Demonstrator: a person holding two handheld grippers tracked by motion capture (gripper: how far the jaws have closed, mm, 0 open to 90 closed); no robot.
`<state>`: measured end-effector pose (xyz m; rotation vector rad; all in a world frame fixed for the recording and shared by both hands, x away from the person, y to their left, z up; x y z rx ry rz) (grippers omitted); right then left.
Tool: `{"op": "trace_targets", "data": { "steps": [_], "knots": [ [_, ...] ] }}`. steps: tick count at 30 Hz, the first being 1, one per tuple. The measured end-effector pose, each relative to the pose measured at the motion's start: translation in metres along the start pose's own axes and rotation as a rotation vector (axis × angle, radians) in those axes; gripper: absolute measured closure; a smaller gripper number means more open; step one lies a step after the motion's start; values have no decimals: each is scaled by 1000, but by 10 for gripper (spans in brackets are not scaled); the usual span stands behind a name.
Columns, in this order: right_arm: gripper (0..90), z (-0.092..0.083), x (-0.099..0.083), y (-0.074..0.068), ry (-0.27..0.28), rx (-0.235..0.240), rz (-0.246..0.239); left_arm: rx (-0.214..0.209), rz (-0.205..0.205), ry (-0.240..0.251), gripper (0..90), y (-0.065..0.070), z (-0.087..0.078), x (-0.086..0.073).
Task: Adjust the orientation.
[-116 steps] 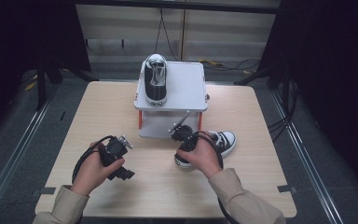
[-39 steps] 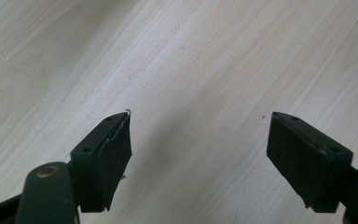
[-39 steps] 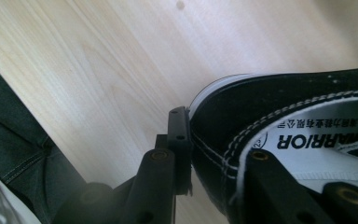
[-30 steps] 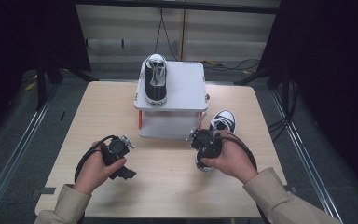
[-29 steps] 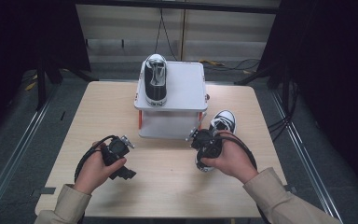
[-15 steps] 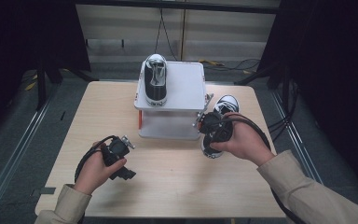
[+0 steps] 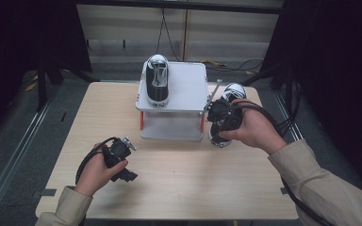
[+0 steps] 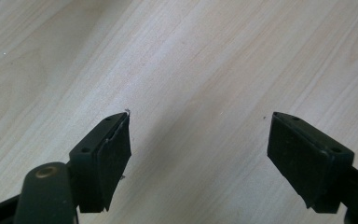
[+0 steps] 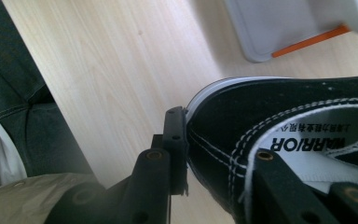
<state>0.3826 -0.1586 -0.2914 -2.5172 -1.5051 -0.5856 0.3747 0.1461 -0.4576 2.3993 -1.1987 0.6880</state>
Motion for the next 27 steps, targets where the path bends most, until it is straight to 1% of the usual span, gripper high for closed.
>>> {"op": "trace_targets", "data": {
  "steps": [1, 4, 7, 8, 9, 10, 11, 12, 13, 14, 15, 16, 17, 18, 19, 20, 23, 25, 27],
  "knots": [
    [766, -4, 3, 2, -7, -5, -19, 0, 1, 0, 212, 0, 0, 0],
    [765, -7, 7, 6, -12, -13, -47, -2, 3, 0, 212, 0, 0, 1],
    [765, -9, 11, 8, -16, -12, -56, -2, 1, 1, 212, 1, 0, 1],
    [761, -11, 15, 11, -18, -18, -58, -8, 7, 0, 212, 0, 0, 2],
    [761, -11, 15, 11, -18, -18, -58, -8, 7, 0, 212, 0, -1, 2],
    [756, -13, 20, 13, -14, -17, -68, -6, 9, 4, 212, 0, -1, 2],
    [756, -13, 20, 13, -14, -17, -68, -6, 9, 4, 212, 0, -1, 2],
    [752, -14, 25, 15, -12, -14, -77, -5, -1, 6, 212, 0, -1, 2],
    [752, -14, 25, 15, -12, -14, -77, -5, -1, 6, 212, 0, -1, 2],
    [751, -15, 30, 18, -13, -10, -88, -5, -5, 10, 212, 0, 0, 2],
    [750, -15, 31, 18, -13, -11, -88, -6, 0, 6, 212, 0, 0, 2],
    [751, -14, 33, 20, -11, -11, -103, 0, -2, 7, 212, 0, 0, 2],
    [751, -14, 33, 20, -11, -11, -103, 0, -2, 7, 212, 0, 0, 2],
    [751, -13, 38, 22, -20, -16, -118, -6, 5, 5, 212, 0, 0, 2],
    [750, -12, 40, 22, -24, -18, -120, -1, 7, 6, 212, 0, -1, 3],
    [751, -11, 42, 23, -15, -19, -124, -5, 5, 4, 212, 0, 0, 3],
    [747, -10, 46, 25, -15, -14, -130, -5, 2, 5, 212, 0, 0, 2],
    [741, -7, 52, 28, -4, -11, -138, 0, -1, 3, 212, -1, 0, 1],
    [740, -6, 55, 29, -11, -8, -147, -1, 2, 1, 212, -1, 0, 1]
  ]
}}
Point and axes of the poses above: each handheld gripper's, and its own axes: z roughly forward along the jaws, x roughly out of its top, y roughly to its right, the point moved 2 cm from there along z, roughly forward along the jaws, and after that the axes turned 14 degrees about y, right-handed, at the moved point
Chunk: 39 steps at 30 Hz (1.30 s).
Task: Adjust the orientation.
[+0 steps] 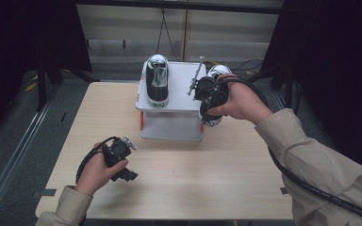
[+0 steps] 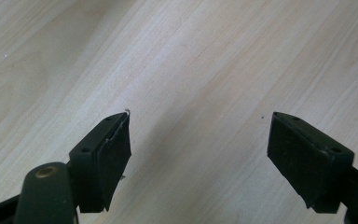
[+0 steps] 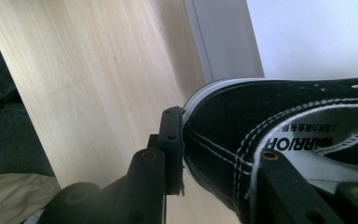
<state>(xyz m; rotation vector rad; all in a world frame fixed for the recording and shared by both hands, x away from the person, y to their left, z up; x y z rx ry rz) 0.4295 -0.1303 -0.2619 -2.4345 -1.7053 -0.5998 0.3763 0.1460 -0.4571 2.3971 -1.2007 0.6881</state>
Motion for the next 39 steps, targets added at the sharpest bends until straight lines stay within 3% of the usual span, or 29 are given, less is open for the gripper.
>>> {"op": "trace_targets", "data": {
  "steps": [23, 39],
  "knots": [
    [720, 24, 42, 30, -5, 24, -89, 20, -25, 21, 212, -9, -9, 0],
    [715, 43, 55, 52, 6, 39, -116, 13, -28, 9, 212, -12, -3, -1]
  ]
}}
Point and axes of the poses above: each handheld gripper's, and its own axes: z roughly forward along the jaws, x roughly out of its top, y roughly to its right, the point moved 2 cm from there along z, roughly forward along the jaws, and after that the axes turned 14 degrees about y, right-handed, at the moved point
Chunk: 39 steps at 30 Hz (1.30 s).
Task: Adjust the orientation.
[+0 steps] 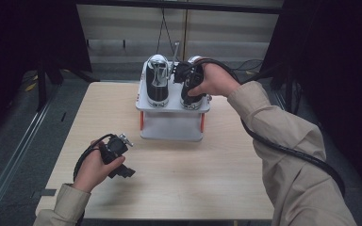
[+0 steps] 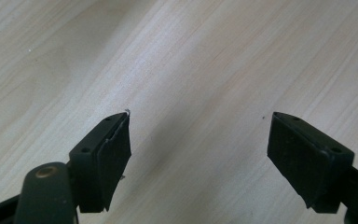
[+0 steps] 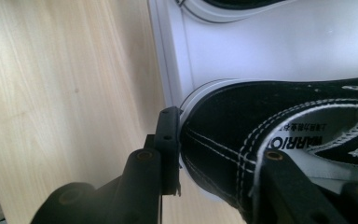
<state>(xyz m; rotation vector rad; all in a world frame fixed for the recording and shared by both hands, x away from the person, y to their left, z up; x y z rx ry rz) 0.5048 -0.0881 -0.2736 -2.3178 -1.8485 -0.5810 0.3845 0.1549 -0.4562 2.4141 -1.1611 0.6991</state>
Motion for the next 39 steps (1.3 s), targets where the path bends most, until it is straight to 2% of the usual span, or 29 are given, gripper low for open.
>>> {"op": "trace_targets", "data": {
  "steps": [4, 9, 12, 17, 18, 23, 26, 31, 36, 37, 39],
  "knots": [
    [711, 4, 3, 5, 5, 7, -2, -2, -6, -4, 212, -1, 2, -1],
    [703, 11, 8, 6, 10, 10, -42, -1, -9, -9, 212, -2, 4, -1],
    [701, 15, 12, 6, 31, 6, -74, 0, -6, -9, 212, -1, 4, -1],
    [687, 18, 19, 6, 23, 19, -96, 1, -6, -9, 212, -2, 3, -1],
    [687, 20, 21, 6, 26, 20, -118, 2, -8, -9, 212, -2, 3, -1],
    [685, 21, 19, 6, 45, 17, -108, 2, -6, -12, 212, -2, 3, -2],
    [681, 20, 17, 8, 76, 13, -103, 7, -8, -3, 212, -1, 3, -1],
    [670, 21, 19, 7, 78, 5, -111, 6, -1, -7, 212, 0, 3, 0],
    [664, 23, 20, 7, 72, 4, -69, 4, -7, -10, 212, 0, 4, -1],
    [612, 23, 21, 8, 76, -7, -64, 6, -4, -12, 212, 0, 4, -2],
    [600, 24, 20, 9, 82, -12, -59, 2, -5, -10, 212, 0, 4, -2]
  ]
}}
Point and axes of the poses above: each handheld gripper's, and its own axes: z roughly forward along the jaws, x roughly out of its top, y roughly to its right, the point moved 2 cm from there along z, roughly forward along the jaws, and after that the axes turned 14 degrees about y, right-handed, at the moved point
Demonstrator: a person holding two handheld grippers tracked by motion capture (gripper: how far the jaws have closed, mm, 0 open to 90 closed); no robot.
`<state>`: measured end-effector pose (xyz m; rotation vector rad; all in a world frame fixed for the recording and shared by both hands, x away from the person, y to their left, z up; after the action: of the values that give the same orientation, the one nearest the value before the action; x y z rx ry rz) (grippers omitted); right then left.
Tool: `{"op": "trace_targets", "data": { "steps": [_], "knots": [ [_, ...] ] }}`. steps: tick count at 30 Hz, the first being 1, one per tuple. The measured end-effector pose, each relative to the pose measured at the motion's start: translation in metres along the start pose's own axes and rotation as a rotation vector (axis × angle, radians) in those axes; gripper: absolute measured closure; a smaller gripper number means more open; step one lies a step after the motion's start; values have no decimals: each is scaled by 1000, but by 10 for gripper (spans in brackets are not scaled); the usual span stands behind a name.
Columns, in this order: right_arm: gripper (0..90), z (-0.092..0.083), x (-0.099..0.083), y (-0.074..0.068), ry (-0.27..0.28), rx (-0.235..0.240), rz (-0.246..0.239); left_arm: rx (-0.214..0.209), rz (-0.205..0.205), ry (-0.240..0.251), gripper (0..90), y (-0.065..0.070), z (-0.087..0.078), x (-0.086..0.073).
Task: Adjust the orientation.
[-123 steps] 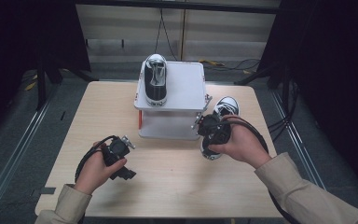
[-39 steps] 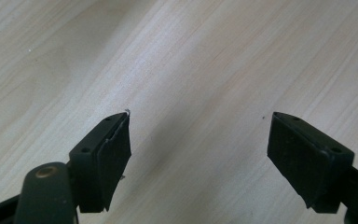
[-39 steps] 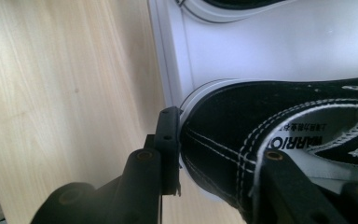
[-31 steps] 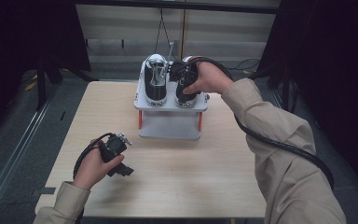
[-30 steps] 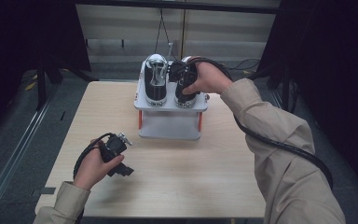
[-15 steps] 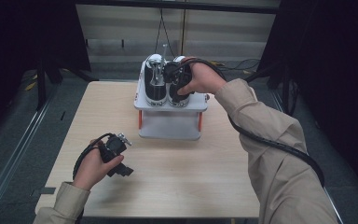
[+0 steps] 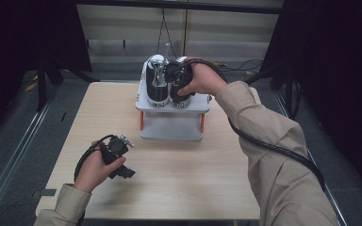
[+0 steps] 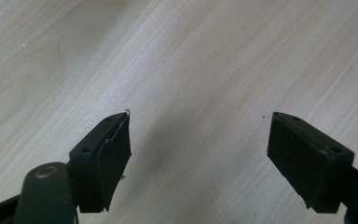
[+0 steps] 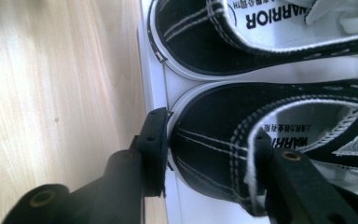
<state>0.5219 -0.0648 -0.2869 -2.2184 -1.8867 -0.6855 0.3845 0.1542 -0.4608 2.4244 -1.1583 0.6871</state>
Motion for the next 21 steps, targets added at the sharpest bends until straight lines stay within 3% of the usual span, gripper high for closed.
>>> {"op": "trace_targets", "data": {
  "steps": [10, 11, 14, 17, 21],
  "knots": [
    [450, -12, -2, 1, 40, -31, 30, -8, 17, -8, 212, 2, 1, 1],
    [415, -16, -2, 1, 39, -54, 31, -9, 16, -9, 212, 3, 1, 1],
    [401, -23, 0, 1, 57, -65, 30, -11, 17, -6, 212, 4, 0, 2],
    [393, -35, 9, -3, 92, -78, 21, -12, 17, -7, 212, 6, 0, 3],
    [380, -33, 26, -5, 133, -76, -10, -14, 22, 0, 212, 7, 0, 4]
  ]
}}
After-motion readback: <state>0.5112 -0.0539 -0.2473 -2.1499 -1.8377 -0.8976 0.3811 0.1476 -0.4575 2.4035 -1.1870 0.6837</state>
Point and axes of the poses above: each handheld gripper's, and its own axes: z roughly forward along the jaws, x roughly out of its top, y roughly to its right, the point moved 2 cm from there along z, roughly forward along the jaws, and after that the axes turned 14 degrees about y, right-handed, at the moved point
